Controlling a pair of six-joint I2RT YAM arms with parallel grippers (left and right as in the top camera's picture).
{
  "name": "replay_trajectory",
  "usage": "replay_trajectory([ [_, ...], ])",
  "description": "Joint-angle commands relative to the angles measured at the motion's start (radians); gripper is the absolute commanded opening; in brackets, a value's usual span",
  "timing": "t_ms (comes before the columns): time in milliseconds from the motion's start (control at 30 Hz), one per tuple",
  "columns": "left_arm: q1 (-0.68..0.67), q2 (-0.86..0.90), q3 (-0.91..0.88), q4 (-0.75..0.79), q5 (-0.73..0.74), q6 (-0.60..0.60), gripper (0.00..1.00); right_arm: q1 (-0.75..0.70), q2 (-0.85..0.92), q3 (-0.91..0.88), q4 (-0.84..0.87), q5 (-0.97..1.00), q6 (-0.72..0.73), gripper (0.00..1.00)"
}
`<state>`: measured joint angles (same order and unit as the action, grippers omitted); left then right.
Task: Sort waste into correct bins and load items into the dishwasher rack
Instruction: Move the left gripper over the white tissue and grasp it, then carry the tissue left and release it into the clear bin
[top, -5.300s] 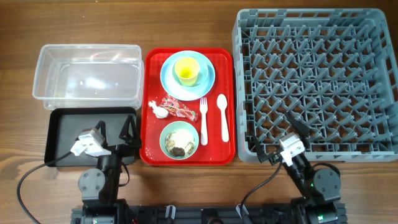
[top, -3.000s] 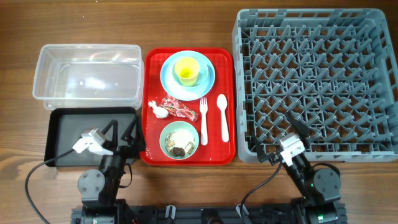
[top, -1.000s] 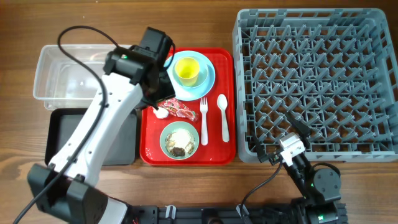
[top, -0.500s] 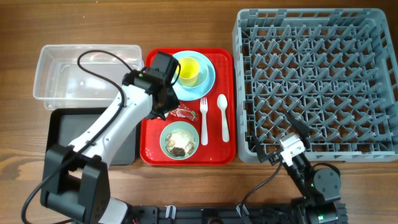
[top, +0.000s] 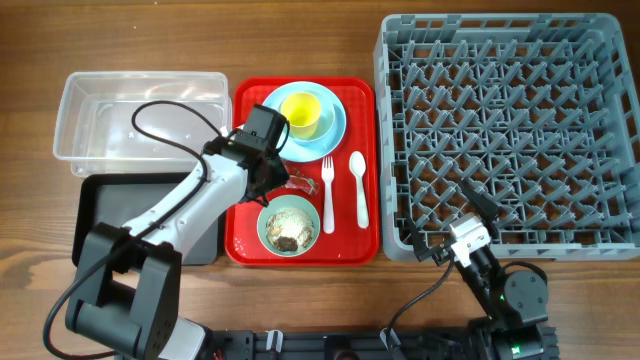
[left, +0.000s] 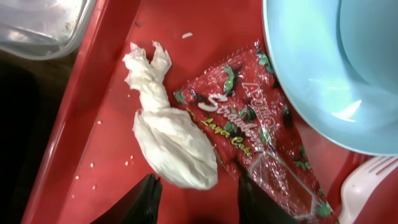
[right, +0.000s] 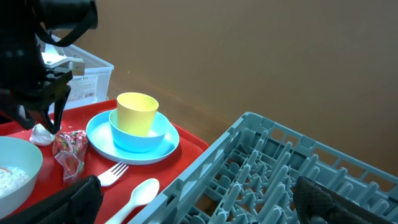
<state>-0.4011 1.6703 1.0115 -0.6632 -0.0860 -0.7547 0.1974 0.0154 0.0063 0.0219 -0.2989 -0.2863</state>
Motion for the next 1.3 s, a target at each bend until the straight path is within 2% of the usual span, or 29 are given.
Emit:
replay_trajectory([
  [0,-0.003,0.015,-0.043,0.032,-0.036,-0.017,0.41,0.0,-0.008,-0.001,0.003,-0.006,-0.001,1.0],
  [600,-0.003,0.042,-0.05,0.069,-0.065,-0.017,0.39,0.0,-0.008,-0.001,0.003,-0.006,-0.002,1.0],
  [633,-0.003,0.047,-0.05,0.069,-0.065,-0.017,0.35,0.0,-0.008,-0.001,0.003,-0.006,-0.002,1.0],
  [767,-0.003,0.058,-0.05,0.067,-0.064,-0.017,0.04,0.0,-0.008,-0.001,0.003,-0.006,-0.002,1.0],
  [1000,-0.003,-0.018,-0.02,0.022,-0.058,-0.017,0.04,0.0,-0.008,-0.001,0.003,-0.006,-0.001,1.0],
  [1167,0.005,-0.18,0.062,-0.026,-0.073,-0.008,0.04,0.0,-0.008,-0.001,0.003,-0.006,-0.001,1.0],
  [1267,0.018,-0.307,0.074,-0.002,-0.149,-0.009,0.04,0.0,-0.008,-0.001,0.003,-0.006,-0.001,1.0],
])
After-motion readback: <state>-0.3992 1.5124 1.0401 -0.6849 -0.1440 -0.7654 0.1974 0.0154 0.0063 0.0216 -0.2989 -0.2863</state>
